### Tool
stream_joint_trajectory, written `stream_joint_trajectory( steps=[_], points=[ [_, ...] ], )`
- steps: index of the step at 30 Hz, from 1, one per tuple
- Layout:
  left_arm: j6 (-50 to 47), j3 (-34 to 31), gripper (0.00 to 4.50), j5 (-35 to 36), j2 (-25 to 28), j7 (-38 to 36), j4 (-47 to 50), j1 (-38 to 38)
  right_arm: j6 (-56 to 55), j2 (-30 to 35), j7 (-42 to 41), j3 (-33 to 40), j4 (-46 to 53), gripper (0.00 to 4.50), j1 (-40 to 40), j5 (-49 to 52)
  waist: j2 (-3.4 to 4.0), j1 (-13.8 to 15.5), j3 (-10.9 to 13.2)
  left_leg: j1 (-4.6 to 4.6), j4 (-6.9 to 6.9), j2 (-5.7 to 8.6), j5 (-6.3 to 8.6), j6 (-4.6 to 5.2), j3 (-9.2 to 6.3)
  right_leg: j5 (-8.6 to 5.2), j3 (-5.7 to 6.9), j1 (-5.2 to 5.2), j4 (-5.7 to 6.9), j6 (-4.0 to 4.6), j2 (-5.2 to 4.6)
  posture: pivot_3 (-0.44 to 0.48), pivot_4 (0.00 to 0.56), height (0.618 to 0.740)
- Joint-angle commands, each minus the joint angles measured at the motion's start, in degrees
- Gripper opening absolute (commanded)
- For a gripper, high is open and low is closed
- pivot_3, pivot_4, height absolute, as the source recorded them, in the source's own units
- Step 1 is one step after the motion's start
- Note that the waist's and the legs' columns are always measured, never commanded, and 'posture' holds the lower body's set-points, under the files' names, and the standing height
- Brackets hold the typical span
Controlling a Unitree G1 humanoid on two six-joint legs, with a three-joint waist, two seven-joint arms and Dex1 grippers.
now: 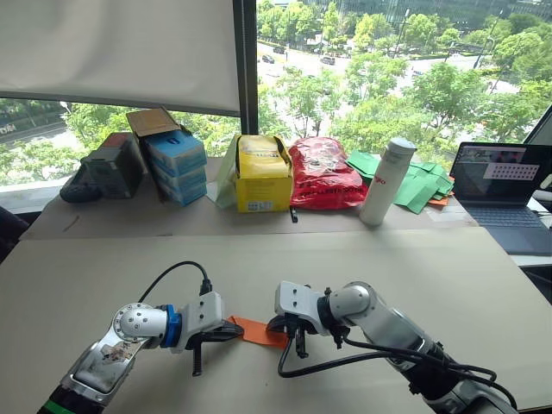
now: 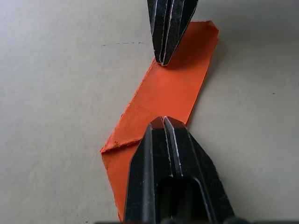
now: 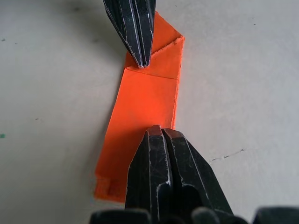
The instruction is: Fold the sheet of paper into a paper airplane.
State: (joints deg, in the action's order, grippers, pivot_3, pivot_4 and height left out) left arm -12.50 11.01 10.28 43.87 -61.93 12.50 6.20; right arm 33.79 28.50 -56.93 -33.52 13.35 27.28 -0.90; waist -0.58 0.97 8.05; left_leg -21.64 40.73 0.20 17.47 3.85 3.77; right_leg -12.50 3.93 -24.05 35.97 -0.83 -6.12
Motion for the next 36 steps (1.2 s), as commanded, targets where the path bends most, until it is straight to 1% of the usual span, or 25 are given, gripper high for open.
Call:
stream_joint_trajectory(
  steps=[1,10,15,19,20,23,27,29,33,36],
  points=[
    [0.52,0.59,0.00,-1.02,-0.08,0.30,0.00,-0.05,5.72,4.34,-0.95,-3.06,-3.61,0.03,-4.03,-2.27,-0.02,0.01,-0.04,0.00,0.00,0.00,0.01,0.01,0.00,0.01,0.00,0.01,-0.02,-0.01,-0.01,0.000,0.150,0.740],
    [0.70,1.31,0.00,-1.84,-1.07,0.58,-0.56,0.69,8.73,9.49,-0.92,-2.38,2.04,0.03,-6.09,-2.12,0.04,0.91,-0.10,-0.04,0.01,0.05,0.05,0.07,0.00,0.04,0.03,0.03,-0.13,-0.09,-0.09,0.000,0.150,0.740],
    [1.22,1.65,0.00,-2.07,-1.39,0.69,-1.11,0.96,10.63,12.81,-1.15,-0.67,5.45,0.03,-7.09,-1.33,0.04,1.63,-0.10,-0.09,0.03,0.09,0.11,0.19,0.00,0.06,0.04,0.03,-0.23,-0.12,-0.18,0.000,0.150,0.740],
    [1.80,1.74,0.00,-2.11,-1.43,0.60,-1.65,1.20,11.45,14.11,-1.03,0.24,7.47,0.03,-6.91,-0.57,0.01,1.61,-0.12,-0.14,0.07,0.11,0.16,0.27,0.01,0.12,0.03,0.05,-0.35,-0.22,-0.33,0.000,0.150,0.740],
    [1.88,1.79,0.00,-2.12,-1.46,0.58,-1.73,1.26,11.51,13.86,-0.65,1.00,8.06,0.03,-6.75,0.00,0.00,1.58,-0.13,-0.13,0.07,0.11,0.16,0.28,0.01,0.13,0.03,0.06,-0.38,-0.23,-0.33,0.000,0.150,0.740],
    [2.19,1.83,0.00,-2.11,-1.53,0.50,-2.08,1.51,12.57,9.72,0.71,6.70,11.55,0.03,-4.99,5.40,-0.02,1.47,-0.12,-0.15,0.06,0.09,0.16,0.26,0.00,0.14,0.03,0.05,-0.38,-0.24,-0.35,0.000,0.150,0.740],
    [2.53,1.84,0.00,-2.11,-1.51,0.38,-2.58,1.92,14.51,4.97,1.96,13.13,14.77,0.03,-1.71,11.25,-0.01,1.00,-0.09,-0.57,0.10,0.07,0.04,0.08,0.02,0.18,-0.03,-0.13,-0.22,-0.23,-0.31,0.000,0.150,0.740],
    [2.65,1.87,0.00,-2.07,-1.52,0.32,-2.77,2.12,15.31,3.52,2.02,14.98,15.90,0.03,-0.43,13.67,0.02,0.60,-0.05,-0.59,0.08,0.05,0.01,0.03,0.02,0.18,-0.02,-0.19,-0.16,-0.21,-0.22,0.000,0.150,0.740],
    [2.86,1.93,0.00,-2.05,-1.50,0.18,-3.08,2.41,14.51,2.52,2.82,14.29,16.18,0.03,0.30,15.27,0.00,0.01,-0.02,-0.58,0.05,0.02,0.02,0.05,0.00,0.15,0.01,-0.17,-0.17,-0.19,-0.02,0.000,0.150,0.740],
    [2.93,1.96,0.00,-2.07,-1.55,0.15,-3.21,2.61,13.15,1.99,3.38,11.51,15.38,0.03,0.34,14.17,0.00,-0.20,0.01,-0.60,0.06,0.04,0.03,0.08,0.02,0.15,0.01,-0.18,-0.18,-0.20,0.00,0.000,0.150,0.740]
  ],
)
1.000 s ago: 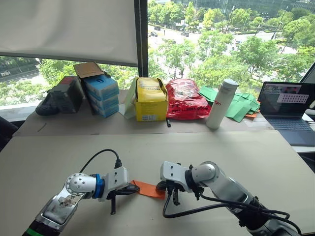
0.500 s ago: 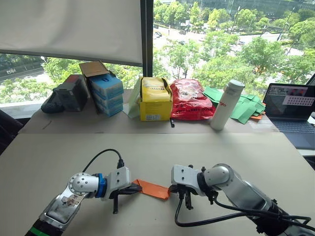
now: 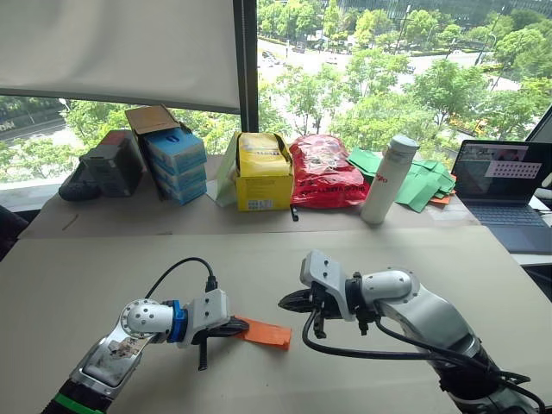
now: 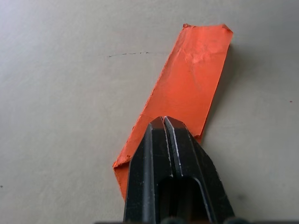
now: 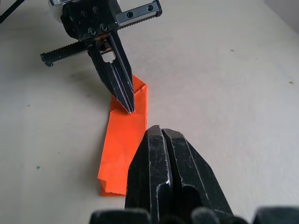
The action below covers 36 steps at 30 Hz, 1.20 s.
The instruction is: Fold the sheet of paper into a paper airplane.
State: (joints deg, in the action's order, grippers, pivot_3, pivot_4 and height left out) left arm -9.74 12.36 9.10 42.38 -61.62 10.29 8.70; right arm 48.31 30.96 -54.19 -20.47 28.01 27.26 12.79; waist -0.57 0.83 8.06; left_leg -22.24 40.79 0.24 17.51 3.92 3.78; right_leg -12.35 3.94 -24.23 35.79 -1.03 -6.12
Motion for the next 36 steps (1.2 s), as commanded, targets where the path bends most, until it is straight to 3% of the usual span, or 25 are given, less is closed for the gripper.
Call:
stream_joint_trajectory(
  steps=[1,10,19,27,36],
  points=[
    [0.17,0.61,0.00,-0.90,-0.06,-0.14,-0.99,0.16,-2.89,-0.57,0.81,-3.98,-0.36,0.03,0.15,-1.06,-0.01,-0.14,0.01,0.00,0.00,0.00,0.00,0.00,0.00,0.00,0.00,0.00,0.00,0.00,0.00,0.000,0.150,0.740],
    [-1.19,1.32,0.00,0.04,-1.18,-1.02,-0.25,2.80,-9.08,0.25,1.10,-15.38,-10.58,0.03,-1.05,-9.13,-0.04,-0.28,0.07,0.04,0.02,0.00,-0.03,-0.05,0.04,-0.01,-0.02,0.02,0.05,0.00,0.12,0.000,0.150,0.740],
    [-1.07,5.53,0.00,-2.18,-3.03,-2.78,-3.17,6.11,-7.10,0.64,1.31,-16.62,-12.25,0.03,-1.22,-10.23,-0.04,-0.29,0.07,0.10,0.01,-0.05,-0.06,-0.09,0.04,-0.02,-0.12,0.05,0.08,0.01,0.35,0.000,0.150,0.740],
    [0.58,5.61,0.00,-4.78,-0.05,-3.86,-7.54,5.76,-6.56,0.94,1.39,-16.54,-11.61,0.03,-1.53,-10.55,-0.04,-0.30,0.05,0.26,0.00,-0.09,-0.05,-0.08,0.03,-0.03,-0.17,0.13,0.08,0.04,0.33,0.000,0.150,0.740],
    [2.11,1.33,0.00,-3.60,5.40,-4.06,-7.11,-0.48,-6.61,1.16,1.23,-16.66,-11.43,0.03,-1.64,-10.84,0.03,-0.56,0.00,0.52,-0.10,-0.12,-0.04,-0.08,0.02,-0.08,-0.10,0.10,0.07,0.12,-0.09,0.000,0.150,0.740]
  ],
)
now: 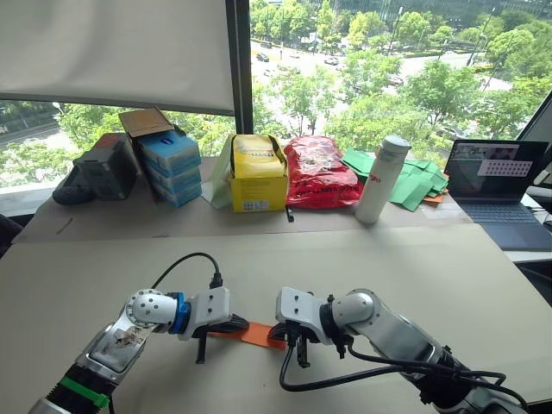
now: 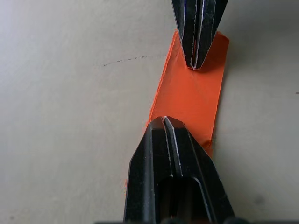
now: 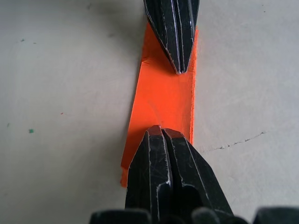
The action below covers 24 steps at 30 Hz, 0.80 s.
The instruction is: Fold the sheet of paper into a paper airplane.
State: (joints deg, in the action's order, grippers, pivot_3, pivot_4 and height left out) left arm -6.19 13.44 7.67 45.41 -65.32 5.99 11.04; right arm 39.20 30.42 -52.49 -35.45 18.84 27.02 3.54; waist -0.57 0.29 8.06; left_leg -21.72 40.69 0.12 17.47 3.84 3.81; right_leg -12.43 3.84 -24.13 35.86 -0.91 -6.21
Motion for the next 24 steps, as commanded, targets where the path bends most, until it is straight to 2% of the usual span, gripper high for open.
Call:
stream_joint_trajectory(
  steps=[1,8,16,21,24],
  points=[
    [-1.33,-0.25,0.00,-2.11,2.79,-0.26,-2.82,-3.39,2.43,1.73,-0.52,-1.69,-2.30,0.03,-1.37,-1.62,0.07,-0.01,-0.04,0.02,-0.01,0.00,0.00,0.00,0.00,0.00,0.01,0.01,0.00,0.00,-0.02,0.000,0.150,0.740],
    [0.18,-3.52,0.00,-2.62,5.34,0.50,-4.02,-6.76,1.95,1.81,-1.00,-1.87,-2.60,0.03,-0.97,-1.82,0.17,-0.04,-0.10,0.10,-0.04,0.01,0.01,0.00,0.00,-0.01,0.02,0.00,0.00,0.01,-0.12,0.000,0.150,0.740],
    [0.64,-5.08,0.00,-1.09,3.66,2.23,-3.78,-6.34,1.06,1.62,-1.15,-1.41,-2.58,0.03,-0.91,-1.86,0.23,-0.08,-0.14,0.10,-0.08,0.02,0.02,0.00,0.00,-0.01,0.03,0.00,-0.01,0.02,-0.19,0.000,0.150,0.740],
    [-1.22,-9.83,0.00,5.73,-0.27,3.57,-2.04,-5.08,0.10,0.12,-0.26,2.50,0.37,0.03,-1.05,0.33,0.18,0.13,-0.09,0.03,-0.08,0.02,0.02,0.00,-0.02,-0.01,0.03,-0.05,0.00,0.02,-0.22,0.000,0.150,0.740],
    [-4.17,-12.05,0.00,9.50,-1.39,3.47,0.28,-5.72,0.61,-0.93,0.24,4.95,2.23,0.03,-1.44,2.00,0.04,0.09,-0.01,-0.34,-0.05,0.03,-0.01,-0.04,-0.03,0.01,0.03,-0.14,0.03,0.03,-0.22,0.000,0.150,0.740]
  ],
)
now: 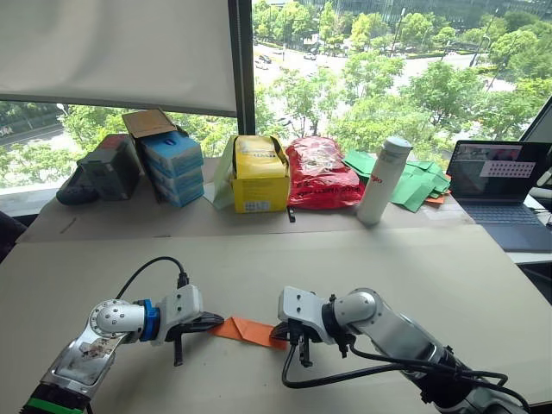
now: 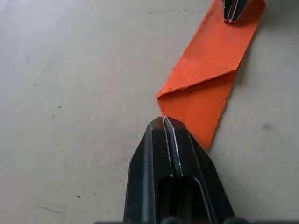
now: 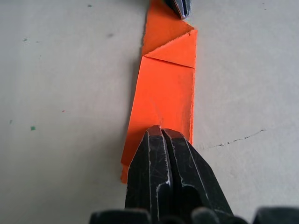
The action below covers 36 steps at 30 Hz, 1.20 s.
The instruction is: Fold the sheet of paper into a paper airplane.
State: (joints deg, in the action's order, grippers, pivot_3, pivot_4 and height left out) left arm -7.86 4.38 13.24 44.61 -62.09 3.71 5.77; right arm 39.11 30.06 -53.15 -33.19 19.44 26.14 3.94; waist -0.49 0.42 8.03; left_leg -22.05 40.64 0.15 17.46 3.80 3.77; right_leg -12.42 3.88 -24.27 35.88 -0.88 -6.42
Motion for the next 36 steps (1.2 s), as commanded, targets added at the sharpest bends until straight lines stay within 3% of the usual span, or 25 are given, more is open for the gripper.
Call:
stream_joint_trajectory(
  steps=[1,3,11,13,14,15,18,24,27,36],
  points=[
    [-4.44,-4.34,0.00,6.10,-0.84,0.43,3.96,-1.09,0.25,-0.62,1.04,3.93,2.87,0.03,-0.75,2.20,-0.08,-0.07,0.06,-0.09,0.00,0.00,-0.01,-0.02,0.00,0.00,0.00,-0.08,0.00,0.00,0.00,0.000,0.150,0.740],
    [-7.17,-6.59,0.00,8.92,-0.95,1.00,6.25,-2.56,-0.50,-0.49,1.46,5.90,5.11,0.03,-1.22,3.31,-0.11,-0.13,0.13,-0.27,0.00,0.00,-0.22,-0.38,0.00,0.00,0.00,-0.20,-0.01,0.00,0.00,0.000,0.150,0.740],
    [-17.17,-15.81,0.00,17.60,0.11,4.25,16.25,-8.24,0.63,-0.93,3.52,17.07,14.06,0.03,-3.39,10.55,-0.21,-0.12,0.32,-0.33,0.00,0.00,-0.18,-0.31,-0.01,-0.01,0.05,-0.18,-0.12,-0.03,0.03,0.000,0.150,0.740],
    [-18.72,-17.40,0.00,19.30,0.18,4.77,18.61,-9.79,1.51,-0.62,3.01,19.57,16.18,0.65,-5.37,14.10,-0.21,-0.13,0.33,-0.32,0.00,-0.01,-0.18,-0.31,-0.04,-0.01,0.02,-0.16,-0.13,-0.02,0.01,0.000,0.150,0.740],
    [-20.25,-18.82,0.26,21.29,0.50,4.39,20.06,-11.49,2.22,-0.10,1.37,21.22,18.13,0.68,-7.70,17.71,-0.20,0.02,0.34,-0.32,0.00,-0.01,-0.18,-0.32,-0.05,-0.01,0.01,-0.15,-0.13,-0.02,0.01,0.000,0.150,0.740],
    [-21.61,-20.18,0.53,22.96,0.88,3.93,21.20,-13.23,2.28,0.68,-0.11,22.36,19.62,1.29,-9.92,20.36,-0.23,0.13,0.36,-0.27,0.00,0.00,-0.18,-0.33,-0.09,-0.02,0.02,-0.09,-0.14,-0.02,0.02,0.000,0.150,0.740],
    [-22.62,-21.96,1.51,24.06,2.33,2.65,22.24,-16.36,1.30,2.88,-2.84,22.73,20.56,2.33,-13.17,23.77,-0.17,0.09,0.42,-0.28,-0.01,-0.01,-0.12,-0.36,-0.13,-0.02,-0.09,-0.03,-0.25,-0.02,-0.01,0.000,0.150,0.740],
    [-24.15,-21.47,3.49,26.00,2.88,2.78,23.55,-16.18,-0.48,2.78,-5.35,17.54,16.44,4.36,-12.33,23.95,-0.16,0.13,0.52,-0.13,0.00,-0.03,0.02,-0.10,-0.14,0.00,-0.04,-0.01,-0.18,0.01,0.07,0.000,0.150,0.740],
    [-23.99,-20.65,4.47,25.66,2.94,3.11,23.93,-15.87,-1.41,1.52,-5.21,14.16,12.86,4.50,-10.69,22.29,-0.15,0.05,0.52,-0.14,-0.01,-0.03,0.00,-0.12,-0.14,-0.01,-0.04,-0.03,-0.13,0.04,0.13,0.000,0.150,0.740],
    [-25.69,-19.98,4.47,26.26,2.69,5.00,25.99,-15.31,-2.94,-3.56,-1.71,10.57,3.58,4.50,-5.87,18.26,-0.14,0.10,0.55,-0.19,-0.01,0.01,-0.17,-0.42,-0.10,-0.01,0.02,-0.04,-0.14,0.03,0.23,0.000,0.150,0.740]
  ],
)
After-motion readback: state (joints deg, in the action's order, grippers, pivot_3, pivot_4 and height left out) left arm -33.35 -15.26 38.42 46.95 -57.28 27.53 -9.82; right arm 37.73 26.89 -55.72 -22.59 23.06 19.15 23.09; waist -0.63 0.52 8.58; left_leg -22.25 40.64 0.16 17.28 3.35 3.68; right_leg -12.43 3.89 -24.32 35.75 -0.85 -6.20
